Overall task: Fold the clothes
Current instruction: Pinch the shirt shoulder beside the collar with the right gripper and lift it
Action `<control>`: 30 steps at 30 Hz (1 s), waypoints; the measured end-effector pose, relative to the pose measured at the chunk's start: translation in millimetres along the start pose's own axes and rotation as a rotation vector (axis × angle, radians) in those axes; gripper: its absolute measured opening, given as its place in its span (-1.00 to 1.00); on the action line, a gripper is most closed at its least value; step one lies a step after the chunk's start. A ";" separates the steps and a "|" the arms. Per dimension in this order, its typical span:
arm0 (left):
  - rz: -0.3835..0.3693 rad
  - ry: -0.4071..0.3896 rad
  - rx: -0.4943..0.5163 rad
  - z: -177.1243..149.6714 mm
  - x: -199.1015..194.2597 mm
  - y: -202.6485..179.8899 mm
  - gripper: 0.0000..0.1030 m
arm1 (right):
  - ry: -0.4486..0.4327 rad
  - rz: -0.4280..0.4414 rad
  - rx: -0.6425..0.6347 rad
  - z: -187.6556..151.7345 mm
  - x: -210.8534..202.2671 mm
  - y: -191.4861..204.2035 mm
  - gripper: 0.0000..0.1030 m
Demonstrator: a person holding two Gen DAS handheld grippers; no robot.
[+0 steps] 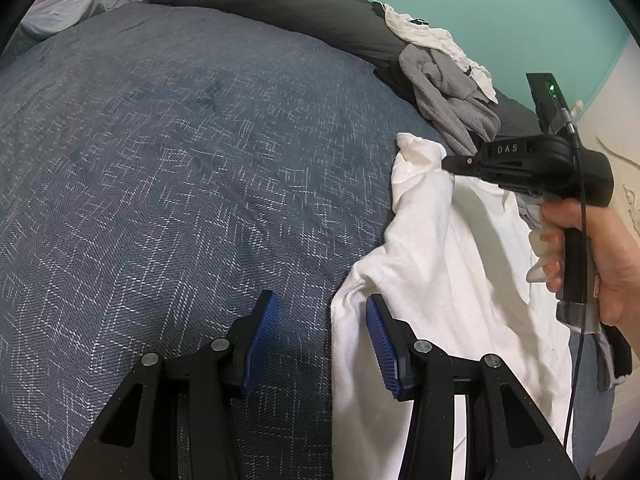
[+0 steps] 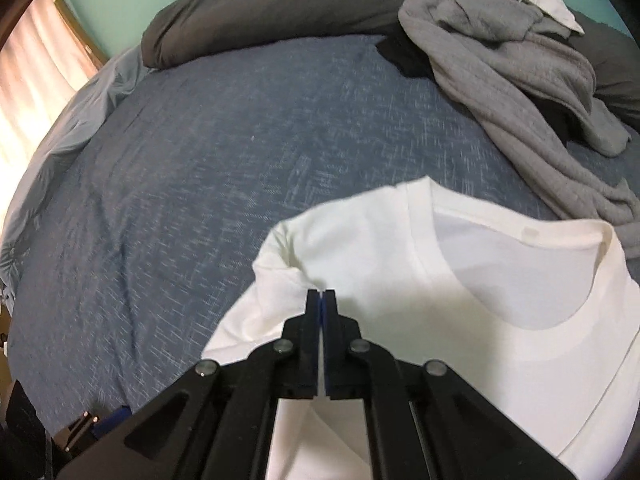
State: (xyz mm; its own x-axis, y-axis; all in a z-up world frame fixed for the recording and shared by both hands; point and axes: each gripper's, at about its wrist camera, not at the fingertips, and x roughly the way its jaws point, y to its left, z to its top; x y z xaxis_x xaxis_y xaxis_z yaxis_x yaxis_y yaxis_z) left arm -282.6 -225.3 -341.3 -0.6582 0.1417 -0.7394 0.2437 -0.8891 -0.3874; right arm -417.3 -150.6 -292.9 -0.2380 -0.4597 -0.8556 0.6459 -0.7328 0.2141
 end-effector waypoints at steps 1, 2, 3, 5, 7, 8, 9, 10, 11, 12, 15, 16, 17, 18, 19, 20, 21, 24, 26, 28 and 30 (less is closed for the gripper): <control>0.000 0.000 0.001 0.1 0.1 -0.3 -0.04 | -0.011 0.009 -0.004 1.2 -2.0 0.7 -0.98; 0.001 0.000 0.002 0.2 0.2 -0.6 -0.04 | -0.022 0.018 -0.009 2.3 -4.1 1.5 -0.97; 0.001 0.000 0.003 0.3 0.3 -0.8 -0.04 | -0.033 0.019 -0.015 4.1 -6.3 3.1 -0.97; 0.003 0.001 0.005 1.0 0.8 -2.0 -0.04 | -0.055 -0.008 -0.040 10.1 -11.6 10.8 -0.94; 0.003 0.001 0.005 0.7 0.5 -0.2 -0.04 | -0.065 -0.029 -0.087 16.4 -14.5 22.7 -0.76; 0.001 0.001 0.004 0.7 0.5 -0.1 -0.04 | -0.064 -0.031 -0.111 19.4 -14.4 29.1 -0.47; 0.000 0.002 0.004 0.7 0.5 0.1 -0.04 | -0.056 -0.033 -0.137 22.3 -12.6 36.5 -0.24; -0.001 0.002 0.003 0.6 0.5 0.2 -0.04 | -0.041 -0.042 -0.161 24.5 -8.6 42.7 -0.21; -0.002 0.002 0.002 0.6 0.5 0.4 -0.04 | -0.016 -0.059 -0.188 26.8 -2.5 48.7 -0.20; -0.003 0.002 0.003 0.5 0.4 0.4 -0.04 | 0.010 -0.081 -0.212 28.7 3.9 53.8 -0.20; 0.001 -0.002 -0.004 -2.8 -1.0 -0.5 -0.04 | 0.066 -0.144 -0.253 31.3 20.1 61.1 -0.20; 0.001 -0.002 -0.003 -3.0 -1.1 -0.3 -0.04 | 0.077 -0.153 -0.254 31.4 23.0 61.1 -0.20; 0.000 -0.002 -0.002 -3.2 -1.2 -0.1 -0.04 | 0.090 -0.160 -0.255 31.9 26.8 60.9 -0.27; 0.000 -0.002 -0.001 -3.4 -1.3 0.1 -0.04 | 0.095 -0.157 -0.254 31.4 27.7 59.8 -0.52; 0.000 -0.002 0.000 -3.6 -1.4 0.3 -0.04 | 0.097 -0.150 -0.248 31.6 28.2 58.1 -0.66; 0.001 -0.002 0.001 -3.9 -1.4 0.2 -0.04 | 0.095 -0.137 -0.232 32.9 28.0 55.6 -0.77; 0.002 -0.003 0.004 -4.3 -1.5 -0.1 -0.04 | 0.087 -0.115 -0.212 34.3 26.9 52.9 -0.90; 0.004 -0.003 0.010 -5.5 -1.6 -0.9 -0.04 | 0.031 -0.018 -0.130 39.9 18.4 42.3 -0.93; 0.006 -0.004 0.014 -6.3 -1.7 -1.4 -0.04 | -0.022 0.042 -0.070 44.7 12.3 33.7 -0.93; 0.008 -0.004 0.018 -7.1 -1.8 -1.9 -0.04 | -0.078 0.108 -0.007 49.2 5.8 24.4 -0.94; 0.009 -0.005 0.020 -7.8 -2.0 -2.2 -0.04 | -0.107 0.138 0.029 49.7 3.9 16.2 -0.94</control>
State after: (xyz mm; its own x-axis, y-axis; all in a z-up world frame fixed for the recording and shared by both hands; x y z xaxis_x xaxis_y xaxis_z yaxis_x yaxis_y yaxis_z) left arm -276.3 -220.2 -343.3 -0.6596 0.1314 -0.7400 0.2355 -0.8989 -0.3695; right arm -443.8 -189.2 -269.3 -0.2260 -0.6065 -0.7623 0.6566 -0.6729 0.3407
